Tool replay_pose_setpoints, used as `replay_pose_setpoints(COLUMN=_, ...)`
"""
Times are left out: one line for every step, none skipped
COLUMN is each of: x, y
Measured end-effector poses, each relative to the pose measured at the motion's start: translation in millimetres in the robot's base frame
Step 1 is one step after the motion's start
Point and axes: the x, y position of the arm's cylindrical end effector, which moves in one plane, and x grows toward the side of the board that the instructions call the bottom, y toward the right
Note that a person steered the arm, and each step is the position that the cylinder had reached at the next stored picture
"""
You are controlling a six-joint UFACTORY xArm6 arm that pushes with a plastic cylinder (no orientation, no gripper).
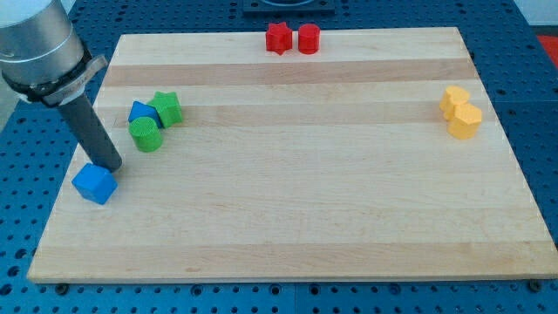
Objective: Move the blue cube to the bottom right of the board
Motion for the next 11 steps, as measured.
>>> replay_pose_setpoints(x=-6, y=-31)
replay_pose_setpoints(x=-10, y=-60)
replay_pose_setpoints(x=-5, y=-60)
replay_pose_setpoints(x=30, y=-55)
replay_pose_setpoints(x=37, y=-9)
replay_pose_setpoints(x=37, y=66)
replay_pose_setpoints(x=37, y=142)
replay_pose_setpoints(x=37, y=175)
replay_pose_setpoints(x=29, y=156)
replay_pose_setpoints(x=21, y=181)
replay_pose_setpoints(x=21, y=246)
